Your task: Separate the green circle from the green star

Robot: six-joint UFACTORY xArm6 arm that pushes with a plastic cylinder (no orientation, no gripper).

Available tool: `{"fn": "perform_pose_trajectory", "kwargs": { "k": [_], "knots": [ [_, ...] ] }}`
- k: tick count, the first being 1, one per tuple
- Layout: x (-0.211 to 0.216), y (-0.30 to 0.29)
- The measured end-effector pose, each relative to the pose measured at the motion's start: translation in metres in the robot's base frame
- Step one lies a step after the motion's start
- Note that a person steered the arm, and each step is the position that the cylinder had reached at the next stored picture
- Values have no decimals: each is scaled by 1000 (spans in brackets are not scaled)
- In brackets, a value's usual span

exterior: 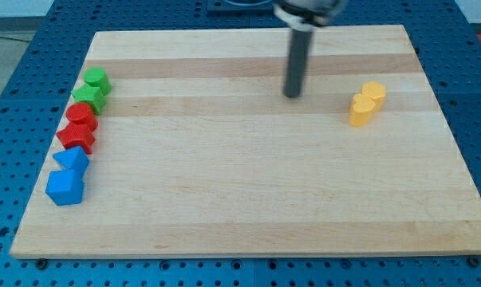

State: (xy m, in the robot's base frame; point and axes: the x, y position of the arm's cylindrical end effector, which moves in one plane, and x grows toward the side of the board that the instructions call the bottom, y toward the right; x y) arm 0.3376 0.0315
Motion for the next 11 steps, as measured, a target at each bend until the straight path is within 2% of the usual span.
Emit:
{"fn": "perform_pose_trajectory", "kwargs": {
  "k": [1, 2, 3, 4, 5, 6, 7, 8, 9, 10, 11],
  "knots": [
    [-46, -117],
    [-55, -255],
    [-40, -336],
    [-23, -334],
    [20, -302],
    [42, -267],
    [31, -233],
    [41, -261],
    [61, -336],
    [20, -332],
    [1, -283]
  ]
}}
